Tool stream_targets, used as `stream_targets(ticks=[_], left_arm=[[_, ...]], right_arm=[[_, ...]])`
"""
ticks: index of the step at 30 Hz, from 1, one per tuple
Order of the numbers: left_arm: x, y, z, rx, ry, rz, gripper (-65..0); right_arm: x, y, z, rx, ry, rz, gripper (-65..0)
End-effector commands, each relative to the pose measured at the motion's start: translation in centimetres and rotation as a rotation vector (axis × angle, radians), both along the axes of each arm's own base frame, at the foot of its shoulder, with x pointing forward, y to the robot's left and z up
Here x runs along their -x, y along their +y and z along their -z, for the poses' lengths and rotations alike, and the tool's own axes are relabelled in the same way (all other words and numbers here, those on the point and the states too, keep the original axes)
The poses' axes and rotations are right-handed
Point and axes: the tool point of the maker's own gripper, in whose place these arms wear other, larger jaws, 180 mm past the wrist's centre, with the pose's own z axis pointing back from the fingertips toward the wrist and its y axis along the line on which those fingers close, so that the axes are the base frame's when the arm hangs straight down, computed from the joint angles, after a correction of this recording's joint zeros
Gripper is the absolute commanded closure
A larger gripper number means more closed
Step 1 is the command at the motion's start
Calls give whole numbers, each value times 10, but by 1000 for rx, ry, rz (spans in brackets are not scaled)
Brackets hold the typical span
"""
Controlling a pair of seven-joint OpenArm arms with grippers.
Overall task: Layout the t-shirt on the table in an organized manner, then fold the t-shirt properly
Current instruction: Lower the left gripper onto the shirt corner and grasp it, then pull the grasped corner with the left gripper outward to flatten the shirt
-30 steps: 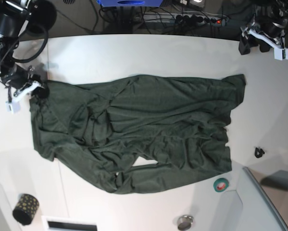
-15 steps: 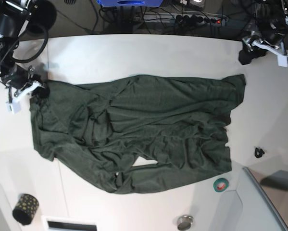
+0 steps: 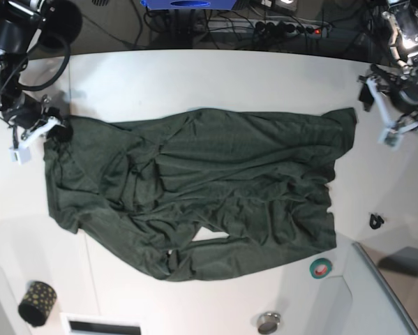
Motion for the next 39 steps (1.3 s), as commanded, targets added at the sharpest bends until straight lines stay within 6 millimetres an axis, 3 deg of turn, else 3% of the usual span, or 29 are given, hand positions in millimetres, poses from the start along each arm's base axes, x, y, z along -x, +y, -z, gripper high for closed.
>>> stream_targets(ticks=[1,6,11,16,24,30,39], left_arm=[[-8,5,-10,-70,-2,61,-525],[-39,-26,-6,-181,75,352,-523],[-54,-29,15,-207,162,449,-522],[-54,-44,39,-207,245,537,-522],[-53,-67,59,-193,303,624,-515],[-46,-62,71,-185,347,609,-263],[-52,-56,68,-194,340,595,-257]], right_arm=[[4,-5,2,30,34,-18,-5],[4,-5,2,30,34,-18,-5],[5,-6,3,30,37,-15,-5],[5,-7,3,30,36,-12,-5],[5,-7,3,30,38,-10,-5],[5,-7,3,30,38,-10,-5],[4,-7,2,31,35,-8,-6]])
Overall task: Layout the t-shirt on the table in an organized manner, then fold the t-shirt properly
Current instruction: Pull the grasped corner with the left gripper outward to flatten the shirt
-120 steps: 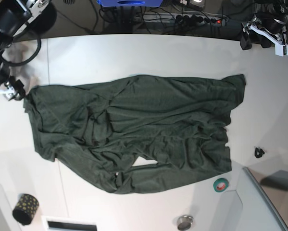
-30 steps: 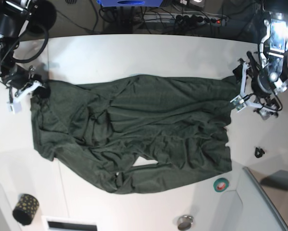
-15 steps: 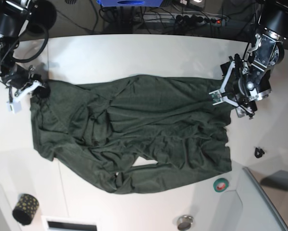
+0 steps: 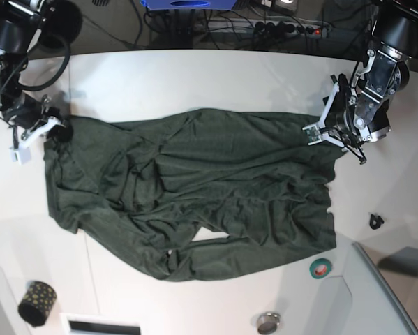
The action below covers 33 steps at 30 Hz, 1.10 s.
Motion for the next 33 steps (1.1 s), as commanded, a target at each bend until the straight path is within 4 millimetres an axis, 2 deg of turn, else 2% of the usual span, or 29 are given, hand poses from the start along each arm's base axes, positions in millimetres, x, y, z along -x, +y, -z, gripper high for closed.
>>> stream_targets(ticks=[1,8,13,18,23,25,29,33], left_arm=[[-18,10,-14,-23,-49,-2,-257],[-27,21,-15,-43,-48,-29,-257],[-25,21,-12,-46,-39,-25,-257],[-12,33,1,-60,13,-60,-250],[-10,35,3,-63,21,-64,-247],[-9,35,3,-63,22,-63,-204],[-10,34,2,-62,19,-61,-56],[-10,34,2,-69,19,-60,0]], right_arm=[[4,-7,3,31,36,-10,-6],[4,-7,3,31,36,-10,-6],[4,-7,3,31,36,-10,-6],[4,-7,3,31,36,-10,-6],[4,-7,3,31,36,-10,-6],[4,-7,3,31,36,-10,-6],[4,-7,3,31,36,-10,-6],[4,-7,3,31,36,-10,-6]])
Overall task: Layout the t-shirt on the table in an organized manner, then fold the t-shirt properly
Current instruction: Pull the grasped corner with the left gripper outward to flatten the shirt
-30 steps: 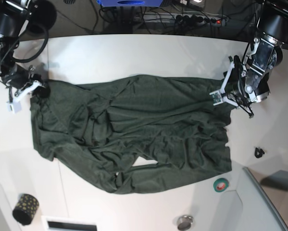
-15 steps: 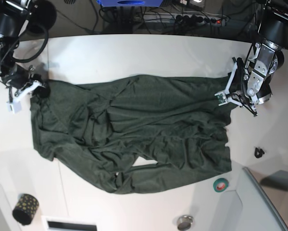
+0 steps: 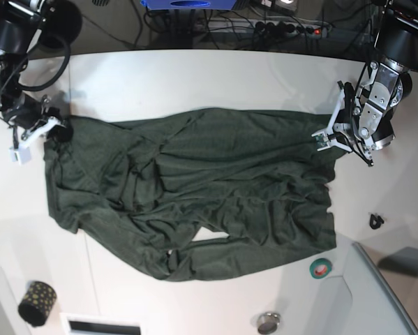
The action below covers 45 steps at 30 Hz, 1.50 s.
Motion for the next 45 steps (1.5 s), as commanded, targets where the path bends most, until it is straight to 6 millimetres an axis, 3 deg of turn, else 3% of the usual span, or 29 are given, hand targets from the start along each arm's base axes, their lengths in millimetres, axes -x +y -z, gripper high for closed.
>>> stream_targets(ticks=[1,7,14,17,23,28,32,38,39,43,45], left_arm=[[-8,9,-9,-31,-26,3,0],[-11,13,-14,-38,-41,4,0],[-31,11,-62,-96,-163,64,0],[-29,5,-77,-101,-199,96,0],[17,-12,-62,-74,-128,148,0],[56,-12,-43,-65,-36,151,0],[71,-12,-36,-61,0,153,0],[72,-14,-35,-51,1,147,0],[72,-15,-35,-49,0,147,-51],[79,-17,-34,-45,12,151,-364],[83,-20,-35,-37,14,157,-453]], right_arm=[[4,-7,3,31,34,-8,-6],[3,-7,2,31,33,-8,-6],[3,-7,2,31,33,-7,-6],[3,-7,2,31,33,-7,-6],[3,-7,2,31,33,-7,-5],[4,-7,2,32,34,-9,-5],[4,-6,3,32,35,-12,-5],[4,-6,3,32,35,-13,-5],[4,-6,3,32,35,-13,-5],[5,-6,3,31,38,-13,-5],[5,-6,3,31,38,-13,-5]])
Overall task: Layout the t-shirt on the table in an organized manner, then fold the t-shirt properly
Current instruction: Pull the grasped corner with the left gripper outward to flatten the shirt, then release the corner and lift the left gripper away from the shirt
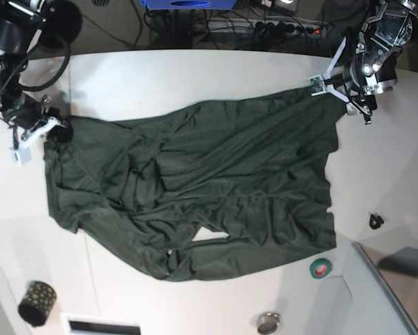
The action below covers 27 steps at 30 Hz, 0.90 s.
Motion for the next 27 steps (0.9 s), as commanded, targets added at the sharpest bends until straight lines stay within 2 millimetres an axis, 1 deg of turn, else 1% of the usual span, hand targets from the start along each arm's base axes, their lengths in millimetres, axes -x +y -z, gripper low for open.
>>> stream_targets(ticks=[1,2,4,7,10,11,13,15,16,17,19,21,23,24,25,27], left_arm=[[-7,3,-9,-16,-30,13,-481],[-5,0,-11,-9,-32,18,-492],[-6,-7,-15,11,-45,25,-489],[-7,-11,-28,138,-74,-89,-454],[-10,-13,-46,361,-107,-299,-365],[-9,-15,-52,448,-120,-383,-323],[-8,-15,-68,627,-169,-561,-214],[-4,-15,-80,776,-225,-718,-137],[-1,-13,-84,847,-249,-803,-112],[3,-10,-85,904,-274,-881,-105],[12,-4,-79,970,-300,-1012,-150],[29,1,-62,977,-279,-1117,-222],[45,4,-42,981,-247,-1215,-293],[54,6,-33,976,-229,-1259,-326],[62,7,-24,974,-209,-1300,-347],[71,9,-13,971,-191,-1347,-383]], right_arm=[[6,-6,4,31,39,-15,-5],[6,-6,4,31,39,-15,-5],[6,-6,4,31,39,-15,-5],[7,-6,4,31,40,-15,-5],[7,-6,4,31,41,-13,-5],[9,-7,5,31,44,-12,-5],[13,-7,6,33,50,-14,-5],[13,-7,7,33,51,-14,-5],[13,-7,7,33,51,-14,-5],[13,-7,7,33,51,-14,-5],[13,-6,7,33,52,-15,-5],[14,-9,6,39,53,-16,-5],[15,-20,5,60,56,-17,-5],[15,-21,5,62,57,-16,-5],[15,-22,4,64,57,-16,-5],[15,-27,3,73,57,-16,-5]])
